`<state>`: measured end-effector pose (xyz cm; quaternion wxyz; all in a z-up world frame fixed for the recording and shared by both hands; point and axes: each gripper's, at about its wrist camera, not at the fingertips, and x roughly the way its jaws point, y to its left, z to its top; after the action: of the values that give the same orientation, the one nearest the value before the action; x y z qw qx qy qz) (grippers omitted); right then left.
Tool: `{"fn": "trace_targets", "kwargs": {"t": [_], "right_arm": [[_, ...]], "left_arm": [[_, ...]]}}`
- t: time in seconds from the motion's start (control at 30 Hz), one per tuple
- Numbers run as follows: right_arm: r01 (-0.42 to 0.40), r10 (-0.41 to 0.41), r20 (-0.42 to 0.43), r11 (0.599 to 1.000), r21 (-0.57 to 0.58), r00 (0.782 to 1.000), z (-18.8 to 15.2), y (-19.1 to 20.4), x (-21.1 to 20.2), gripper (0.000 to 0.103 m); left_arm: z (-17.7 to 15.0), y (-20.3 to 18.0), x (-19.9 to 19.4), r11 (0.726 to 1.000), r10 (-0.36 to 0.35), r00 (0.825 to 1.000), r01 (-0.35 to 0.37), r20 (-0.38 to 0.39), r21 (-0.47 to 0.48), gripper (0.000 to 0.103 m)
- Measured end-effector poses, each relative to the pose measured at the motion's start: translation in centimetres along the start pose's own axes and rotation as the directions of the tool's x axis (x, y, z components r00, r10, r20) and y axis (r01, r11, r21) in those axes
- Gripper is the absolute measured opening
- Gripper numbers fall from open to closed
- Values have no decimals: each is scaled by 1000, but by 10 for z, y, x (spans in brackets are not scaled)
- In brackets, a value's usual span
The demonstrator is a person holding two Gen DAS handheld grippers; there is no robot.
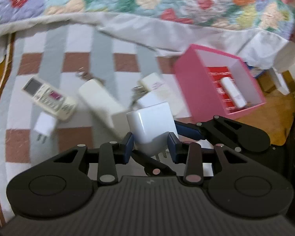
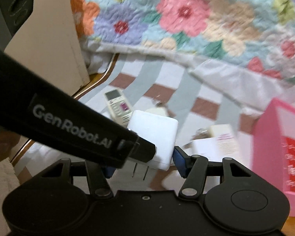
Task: Organize rigid objects
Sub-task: 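Lower the charger into the pink box beside the power bank, open left gripper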
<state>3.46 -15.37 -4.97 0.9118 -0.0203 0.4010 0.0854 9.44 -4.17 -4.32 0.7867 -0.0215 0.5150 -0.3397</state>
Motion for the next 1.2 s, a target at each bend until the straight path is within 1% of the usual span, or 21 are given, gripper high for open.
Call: {"fn": "trace_targets", "kwargs": {"t": [0.07, 0.13, 0.27, 0.3, 0.37, 0.43, 0.53, 0.57, 0.63, 0.73, 0.77, 0.83, 0.97, 1.0, 1.1, 1.17, 1.2], "right_arm": [[7, -7, 2, 1000, 18, 1000, 1, -12, -14, 63], [32, -33, 8, 999, 29, 999, 0, -25, -29, 63], [132, -133, 25, 991, 34, 991, 0, -59, -63, 64], [157, -158, 21, 986, 58, 987, 1, -70, -70, 63], [190, -191, 6, 977, 97, 982, 2, -90, -81, 64], [206, -206, -12, 971, 118, 978, -2, -113, -92, 64], [246, -242, -50, 964, 97, 969, 2, -143, -91, 64], [254, -249, -73, 964, 80, 966, 4, -153, -85, 64], [280, -268, -129, 956, 85, 955, 10, -178, -70, 64], [281, -248, -219, 950, 139, 944, 8, -221, -52, 63], [266, -222, -242, 949, 167, 944, 5, -235, -48, 63], [237, -167, -289, 945, 226, 943, -3, -261, -36, 63], [170, -63, -351, 944, 281, 934, -21, -287, -17, 63], [147, -28, -368, 943, 299, 930, -25, -292, -12, 63], [107, 34, -410, 943, 316, 911, -32, -302, 1, 63], [98, 56, -438, 942, 321, 897, -35, -306, 7, 63], [102, 56, -457, 944, 313, 888, -36, -307, 10, 63]], "left_arm": [[5, -21, -3, 999, -16, 1000, 16, -6, 41, 36], [14, -44, -2, 996, -30, 999, 32, -18, 89, 36], [36, -90, 8, 980, -84, 995, 92, -50, 177, 36], [44, -99, 12, 973, -108, 992, 119, -63, 200, 36], [59, -113, 24, 960, -172, 981, 188, -94, 206, 36], [73, -129, 37, 944, -206, 970, 231, -129, 235, 36], [93, -157, 64, 933, -216, 960, 257, -179, 253, 36], [99, -167, 75, 932, -211, 957, 259, -201, 255, 36], [113, -183, 103, 932, -208, 949, 266, -239, 247, 36], [131, -200, 150, 942, -207, 926, 277, -317, 192, 37], [135, -204, 163, 945, -202, 917, 274, -343, 177, 37], [141, -210, 195, 954, -197, 891, 271, -409, 132, 36], [140, -214, 236, 974, -155, 849, 216, -506, 65, 36], [137, -216, 243, 978, -138, 841, 197, -523, 60, 36], [131, -216, 256, 987, -113, 828, 158, -549, 35, 36], [128, -215, 265, 990, -111, 819, 139, -563, 7, 36], [127, -214, 269, 991, -118, 811, 134, -574, -15, 36]]}}
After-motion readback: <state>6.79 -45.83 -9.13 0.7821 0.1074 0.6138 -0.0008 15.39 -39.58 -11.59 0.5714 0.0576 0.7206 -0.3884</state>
